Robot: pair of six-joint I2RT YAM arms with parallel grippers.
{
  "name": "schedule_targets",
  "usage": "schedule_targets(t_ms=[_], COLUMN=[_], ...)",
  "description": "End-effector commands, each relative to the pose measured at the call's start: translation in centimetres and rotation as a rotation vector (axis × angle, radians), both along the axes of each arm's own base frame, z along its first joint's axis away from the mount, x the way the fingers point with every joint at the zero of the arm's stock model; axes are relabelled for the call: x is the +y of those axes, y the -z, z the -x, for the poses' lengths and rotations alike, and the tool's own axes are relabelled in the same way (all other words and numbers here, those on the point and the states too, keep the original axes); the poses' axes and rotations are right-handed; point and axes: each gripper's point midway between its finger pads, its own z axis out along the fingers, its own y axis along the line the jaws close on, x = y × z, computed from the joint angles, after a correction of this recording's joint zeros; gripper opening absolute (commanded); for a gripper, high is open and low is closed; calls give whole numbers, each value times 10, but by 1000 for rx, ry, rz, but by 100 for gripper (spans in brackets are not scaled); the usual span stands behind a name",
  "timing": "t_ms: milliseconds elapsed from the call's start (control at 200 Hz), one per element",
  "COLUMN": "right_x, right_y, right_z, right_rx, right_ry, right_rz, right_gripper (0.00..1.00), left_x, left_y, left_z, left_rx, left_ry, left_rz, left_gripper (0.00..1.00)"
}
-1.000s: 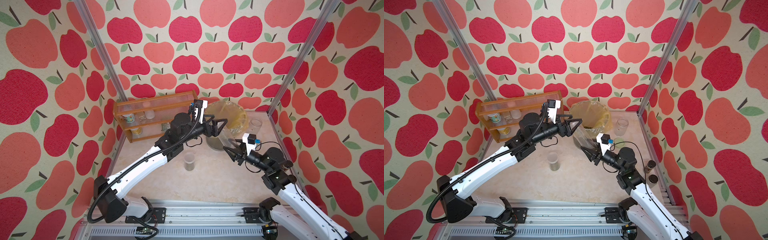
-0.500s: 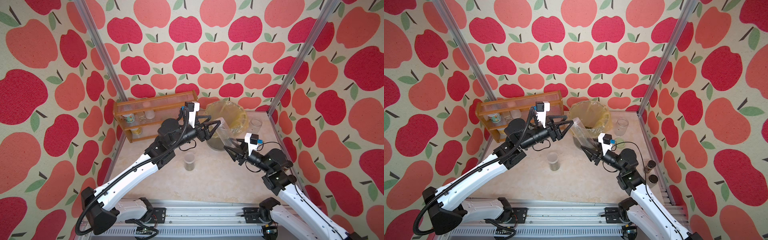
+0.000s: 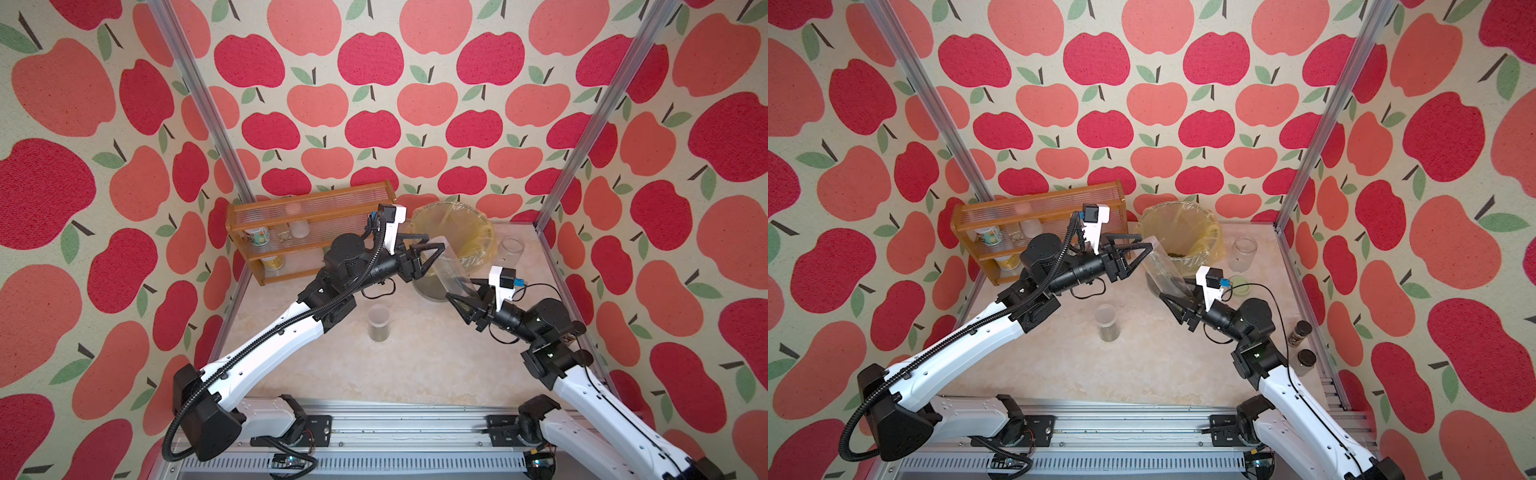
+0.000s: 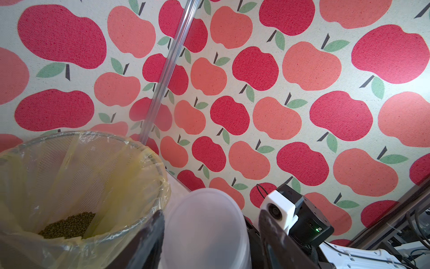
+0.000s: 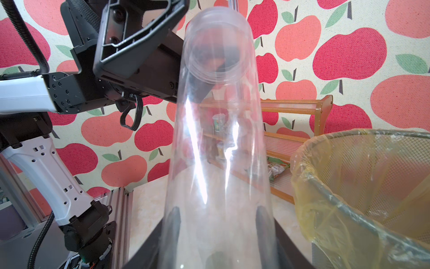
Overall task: Empty moldy mung beans from jars
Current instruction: Unscrew the lid from the jar.
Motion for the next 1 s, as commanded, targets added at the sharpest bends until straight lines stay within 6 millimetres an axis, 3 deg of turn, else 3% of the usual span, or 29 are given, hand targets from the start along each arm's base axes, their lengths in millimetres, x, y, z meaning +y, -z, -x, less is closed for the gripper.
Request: schedule_targets(t_ms=[0, 490, 770, 995], right_x=[0, 1, 0, -1], right_y=[-14, -13, -9, -5], right_z=[8, 7, 6, 1], right_rx=[-44, -57, -52, -32], right_ry=[-25, -27, -16, 10], right_rz=[-35, -32, -21, -18], right_gripper=[50, 51, 50, 50], left_x=[-1, -10, -7, -6], left_y=[-12, -9, -13, -13], left_z=[3, -6, -8, -7], left_rx=[-2, 33, 29, 35], left_ry=[26, 52, 42, 46], left_rz=[31, 57, 75, 77], left_gripper=[65, 66, 61, 68])
